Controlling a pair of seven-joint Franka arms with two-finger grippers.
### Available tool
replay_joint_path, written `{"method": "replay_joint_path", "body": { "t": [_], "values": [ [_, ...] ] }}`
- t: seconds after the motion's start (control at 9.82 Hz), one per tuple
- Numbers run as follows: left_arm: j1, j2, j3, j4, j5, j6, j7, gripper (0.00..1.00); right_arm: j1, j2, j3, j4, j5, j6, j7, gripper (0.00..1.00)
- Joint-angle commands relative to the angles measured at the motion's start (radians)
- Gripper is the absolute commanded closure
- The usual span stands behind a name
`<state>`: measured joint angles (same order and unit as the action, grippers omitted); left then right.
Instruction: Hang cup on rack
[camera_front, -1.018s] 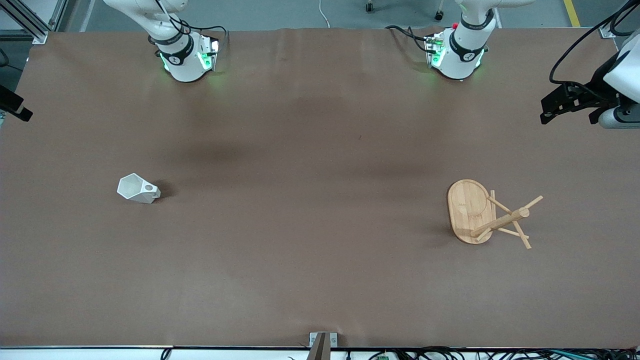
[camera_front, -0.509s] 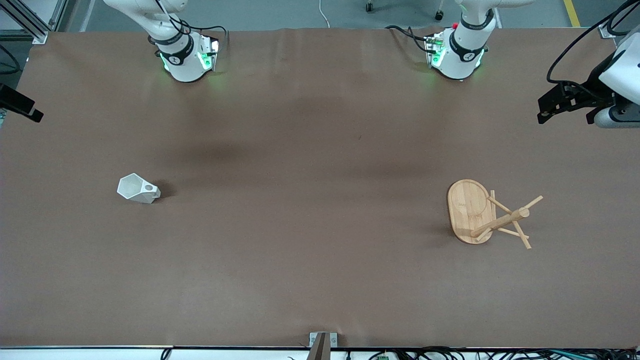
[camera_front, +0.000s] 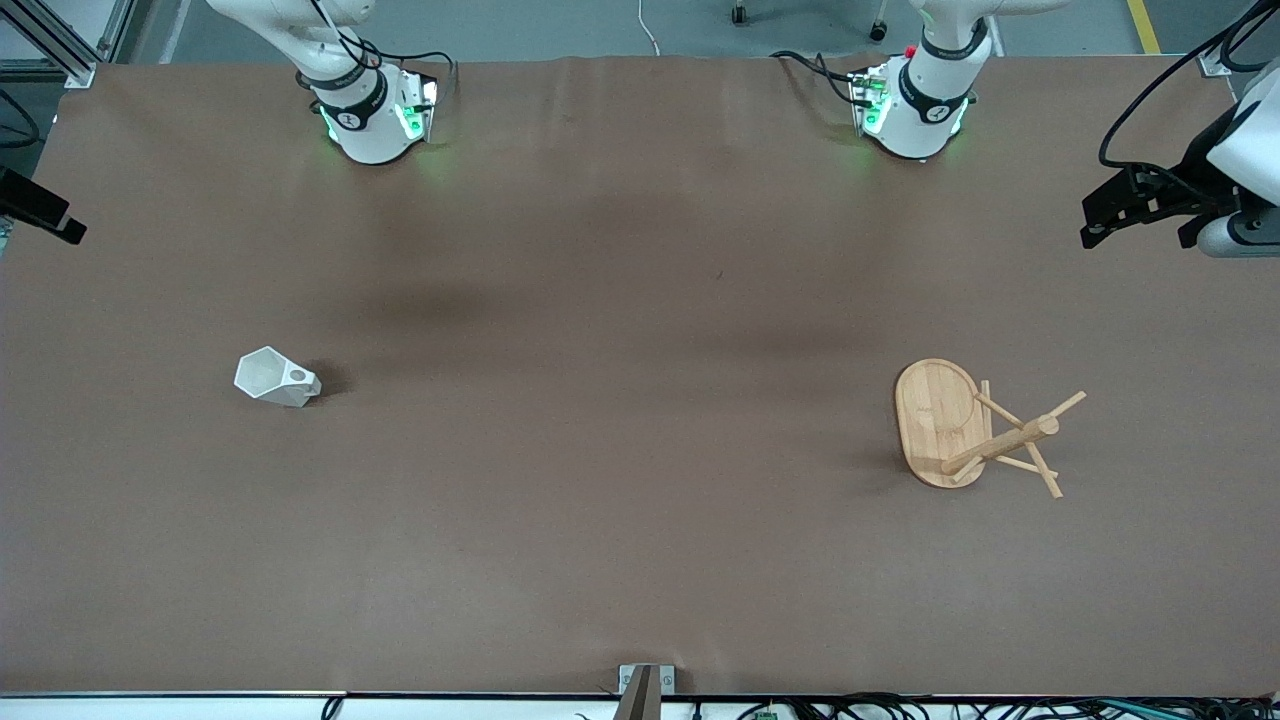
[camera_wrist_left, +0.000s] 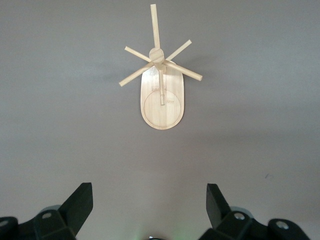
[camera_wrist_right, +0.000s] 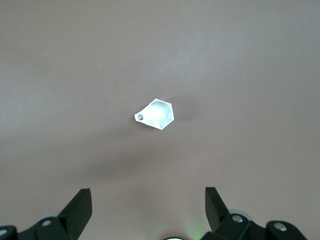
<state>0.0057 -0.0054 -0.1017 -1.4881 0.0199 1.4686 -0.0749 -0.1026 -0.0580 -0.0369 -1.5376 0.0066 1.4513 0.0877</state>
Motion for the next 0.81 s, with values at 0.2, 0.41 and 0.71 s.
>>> {"method": "replay_joint_path", "body": {
  "t": [0.2, 0.41, 0.71],
  "values": [
    [0.005, 0.025, -0.001, -0.009, 0.003, -0.011, 0.020, 0.00, -0.008, -0.014, 0.002, -0.009, -0.002, 0.000, 0.003, 0.00],
    [-0.001, 0.045, -0.001, -0.009, 0.008, -0.010, 0.018, 0.00, -0.006, -0.014, 0.002, -0.009, -0.002, 0.000, 0.003, 0.00],
    [0.003, 0.054, -0.001, -0.009, 0.009, -0.010, 0.015, 0.00, -0.008, -0.014, 0.002, -0.010, -0.002, 0.000, 0.003, 0.00]
  ]
}}
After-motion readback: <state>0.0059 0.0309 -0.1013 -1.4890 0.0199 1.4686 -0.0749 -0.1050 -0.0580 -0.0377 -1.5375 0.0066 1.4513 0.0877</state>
